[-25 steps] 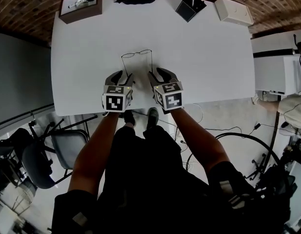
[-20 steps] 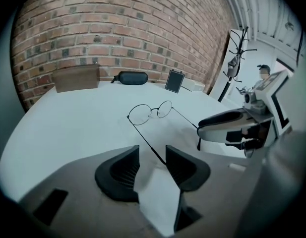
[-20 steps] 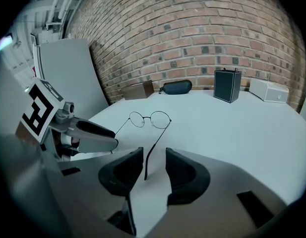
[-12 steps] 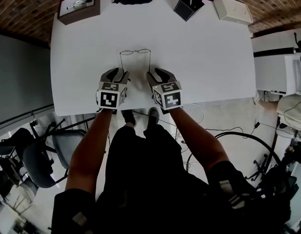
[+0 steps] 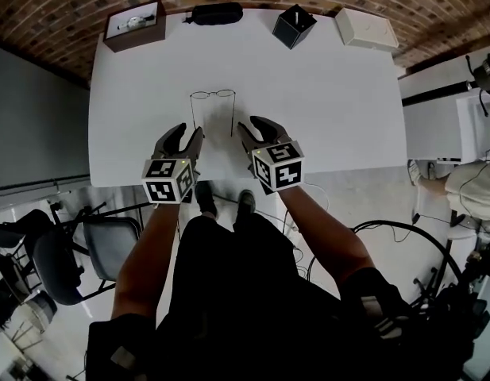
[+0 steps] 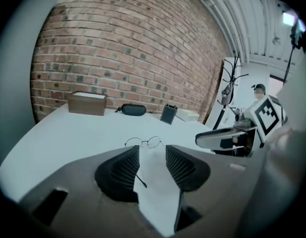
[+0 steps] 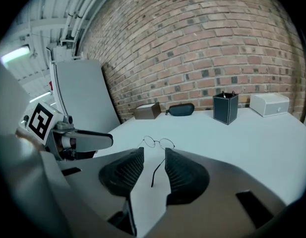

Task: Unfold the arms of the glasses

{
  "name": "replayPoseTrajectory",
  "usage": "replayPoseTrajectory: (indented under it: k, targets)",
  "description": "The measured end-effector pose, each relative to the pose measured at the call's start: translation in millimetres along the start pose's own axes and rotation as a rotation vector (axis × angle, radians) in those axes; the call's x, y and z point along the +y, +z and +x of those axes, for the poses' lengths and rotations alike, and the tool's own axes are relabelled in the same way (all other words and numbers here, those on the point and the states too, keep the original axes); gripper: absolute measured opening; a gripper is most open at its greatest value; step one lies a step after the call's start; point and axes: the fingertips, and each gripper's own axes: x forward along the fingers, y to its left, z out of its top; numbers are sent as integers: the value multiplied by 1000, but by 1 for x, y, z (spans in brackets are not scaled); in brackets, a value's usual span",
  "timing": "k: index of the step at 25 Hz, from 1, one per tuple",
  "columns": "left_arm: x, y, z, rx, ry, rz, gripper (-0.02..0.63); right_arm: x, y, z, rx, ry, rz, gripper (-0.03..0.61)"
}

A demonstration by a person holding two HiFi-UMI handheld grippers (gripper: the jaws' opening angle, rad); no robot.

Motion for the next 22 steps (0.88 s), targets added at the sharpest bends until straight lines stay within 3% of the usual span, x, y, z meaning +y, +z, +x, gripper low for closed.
replayPoseTrajectory:
  k: [3, 6, 12, 19, 22]
  targets:
    - [-19, 13, -22, -49, 1, -18, 161, 9, 18, -25, -45, 34, -30, 112]
    - [-37, 20, -48, -94, 12, -38, 92, 20, 31, -54, -88, 63, -66, 59]
    - [-59, 32, -97, -179, 53, -60, 12, 35, 51, -98, -159, 111, -82, 28]
    - [-82, 49, -139, -219, 19, 49, 11, 49, 54, -126, -189, 88, -114, 20]
    - [-80, 56, -155, -232, 19, 58, 11, 58, 60, -134, -211, 74, -122, 17]
